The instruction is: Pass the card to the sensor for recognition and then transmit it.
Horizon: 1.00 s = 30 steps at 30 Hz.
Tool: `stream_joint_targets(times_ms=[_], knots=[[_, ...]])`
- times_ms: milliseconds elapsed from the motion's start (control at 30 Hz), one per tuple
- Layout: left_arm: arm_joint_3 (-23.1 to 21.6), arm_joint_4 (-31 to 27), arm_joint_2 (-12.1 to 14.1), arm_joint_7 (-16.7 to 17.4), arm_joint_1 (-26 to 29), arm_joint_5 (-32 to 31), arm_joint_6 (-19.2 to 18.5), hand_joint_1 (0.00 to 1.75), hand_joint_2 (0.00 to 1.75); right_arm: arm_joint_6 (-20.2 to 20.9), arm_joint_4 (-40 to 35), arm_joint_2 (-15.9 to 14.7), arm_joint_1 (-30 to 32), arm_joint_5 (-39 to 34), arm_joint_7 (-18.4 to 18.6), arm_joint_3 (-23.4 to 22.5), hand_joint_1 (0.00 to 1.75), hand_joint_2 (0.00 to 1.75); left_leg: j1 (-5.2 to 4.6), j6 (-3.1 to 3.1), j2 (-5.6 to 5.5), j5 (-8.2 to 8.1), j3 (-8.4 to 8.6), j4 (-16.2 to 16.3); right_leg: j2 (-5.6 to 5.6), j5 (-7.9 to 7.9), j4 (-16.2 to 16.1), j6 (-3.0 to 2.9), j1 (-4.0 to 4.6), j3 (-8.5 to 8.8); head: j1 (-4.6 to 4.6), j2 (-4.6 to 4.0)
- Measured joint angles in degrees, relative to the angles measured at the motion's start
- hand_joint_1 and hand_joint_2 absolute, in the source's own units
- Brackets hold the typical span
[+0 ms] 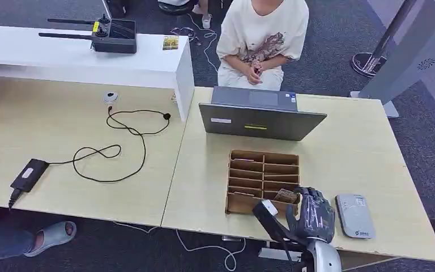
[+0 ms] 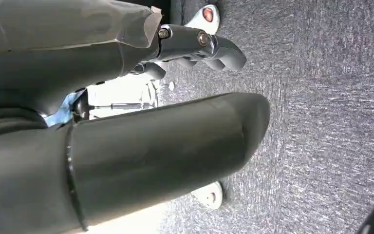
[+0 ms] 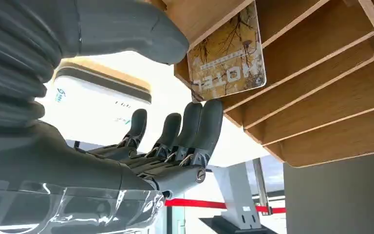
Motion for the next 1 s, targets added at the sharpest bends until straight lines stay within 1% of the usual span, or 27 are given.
stream_joint_targets(times_ms=[67, 100, 133, 167, 267, 333, 367, 500, 600, 700, 767, 833, 900, 933, 967, 1000], knots=[[0.0, 0.0, 0.0, 0.0, 0.0, 0.0, 0.0, 0.00, 0.00, 0.0, 0.0, 0.0, 0.0, 0.0, 0.0, 0.0, 0.99, 1.75, 0.00, 0.00, 0.00, 0.00, 0.00, 0.0, 0.00, 0.00, 0.0, 0.00, 0.00, 0.00, 0.00, -0.02], [0.0, 0.0, 0.0, 0.0, 0.0, 0.0, 0.0, 0.00, 0.00, -0.1, 0.0, 0.0, 0.0, 0.0, 0.0, 0.0, 0.99, 1.75, 0.00, 0.00, 0.00, 0.00, 0.00, 0.0, 0.00, 0.00, 0.0, 0.00, 0.00, 0.00, 0.00, -0.02], [0.0, 0.0, 0.0, 0.0, 0.0, 0.0, 0.0, 0.00, 0.00, -0.1, 0.0, 0.0, 0.0, -0.1, 0.0, 0.0, 0.94, 1.75, 0.00, 0.00, 0.00, 0.00, 0.00, 0.0, 0.00, 0.00, 0.0, 0.00, 0.00, 0.00, 0.00, -0.02], [0.0, 0.0, 0.0, 0.0, 0.0, 0.0, -0.1, 0.00, 0.00, -0.1, 0.0, 0.0, 0.0, -0.1, 0.0, 0.0, 0.98, 1.75, 0.00, 0.00, 0.00, 0.00, 0.00, 0.0, 0.00, 0.00, 0.0, 0.00, 0.00, 0.01, 0.00, -0.02], [0.0, 0.0, 0.0, 0.0, 0.0, 0.0, -0.1, 0.00, 0.00, -0.1, 0.0, 0.0, -0.1, -0.1, 0.0, 0.0, 0.91, 1.75, 0.00, 0.00, 0.00, 0.00, 0.00, 0.0, 0.00, 0.00, 0.0, 0.00, 0.00, 0.01, 0.00, 0.00], [0.0, 0.0, 0.0, 0.0, 0.0, 0.0, -0.1, 0.00, 0.00, -0.1, 0.1, 0.0, -0.2, -0.1, 0.0, 0.0, 0.98, 1.75, 0.00, 0.00, 0.00, 0.00, 0.00, 0.0, 0.00, 0.00, 0.0, 0.00, 0.00, 0.01, 0.00, -0.02], [0.0, 0.0, 0.0, 0.0, 0.0, 0.0, -0.1, 0.00, 0.00, -0.1, 0.2, 0.0, -0.3, 0.0, 0.0, 0.0, 0.94, 1.75, 0.00, 0.00, 0.00, 0.00, 0.00, 0.0, 0.00, 0.00, 0.0, 0.00, 0.00, 0.01, 0.00, -0.02], [0.0, 0.0, 0.0, 0.0, 0.0, 0.0, -0.2, 0.00, 0.00, -0.4, 0.6, 0.0, -0.6, 0.1, -0.4, 0.0, 0.94, 1.75, 0.00, 0.00, 0.00, 0.00, 0.00, 0.0, 0.00, 0.00, 0.0, 0.00, 0.00, 0.01, 0.00, -0.02], [0.0, 0.0, 0.0, 0.0, -0.1, 0.0, -0.3, 0.00, 0.00, -0.6, 1.0, 0.0, -0.8, 0.1, -0.4, 0.0, 0.89, 1.75, 0.00, 0.00, 0.00, 0.00, 0.00, 0.0, 0.00, 0.00, 0.0, 0.00, 0.00, 0.01, 0.00, -0.02], [0.0, 0.0, 0.0, 0.1, -0.1, 0.0, -0.5, 0.00, 0.00, -0.8, 1.2, 0.0, -0.9, 0.2, -0.6, 0.0, 0.91, 1.75, 0.00, 0.00, 0.00, 0.00, -0.01, 0.0, 0.00, 0.00, 0.0, 0.00, 0.00, 0.01, 0.00, -0.02], [0.0, 0.0, 0.0, 0.2, -0.1, 0.1, -0.9, 0.00, 0.00, -0.8, 1.6, 0.0, -1.3, 0.4, -1.2, 0.0, 0.87, 1.75, 0.00, 0.00, 0.00, 0.00, -0.01, 0.0, 0.00, 0.00, 0.0, 0.00, 0.00, 0.01, 0.00, 0.00], [0.0, 0.0, 0.0, 0.5, -0.1, 0.1, -1.1, 0.00, 0.00, -0.7, 2.1, 0.2, -1.9, 0.7, -1.6, 0.0, 0.91, 1.75, 0.00, 0.00, 0.00, 0.00, -0.01, 0.0, 0.00, 0.00, 0.0, 0.00, 0.00, 0.01, 0.00, -0.02], [0.0, 0.0, -0.1, 0.6, -0.1, 0.2, -1.1, 0.00, 0.00, -0.7, 2.7, 0.6, -2.7, 1.0, -2.1, 0.0, 0.86, 1.75, 0.00, 0.00, -0.01, 0.00, -0.01, 0.0, 0.00, 0.00, 0.0, 0.00, 0.00, 0.01, 0.00, 0.00], [0.0, 0.0, -0.1, 0.7, -0.1, 0.2, -1.2, 0.00, 0.00, -0.7, 3.0, 0.7, -3.0, 1.2, -2.1, 0.0, 0.86, 1.75, 0.00, 0.00, -0.01, 0.00, -0.01, 0.0, -0.01, 0.00, 0.0, 0.00, 0.00, 0.01, 0.00, -0.02], [0.0, 0.0, -0.1, 0.7, -0.1, 0.2, -1.2, 0.00, 0.00, -0.7, 3.3, 0.9, -3.3, 1.2, -2.3, 0.0, 0.79, 1.75, 0.00, 0.00, -0.01, 0.01, -0.01, 0.0, -0.01, 0.00, 0.0, 0.00, 0.00, 0.01, 0.00, 0.00], [0.0, 0.0, -0.1, 0.7, -0.1, 0.2, -1.3, 0.00, 0.00, -0.7, 3.6, 1.0, -3.5, 1.3, -2.5, 0.0, 0.80, 1.75, 0.00, 0.00, -0.01, 0.01, -0.01, 0.0, -0.01, 0.00, 0.0, 0.00, 0.00, 0.01, 0.00, -0.02]])
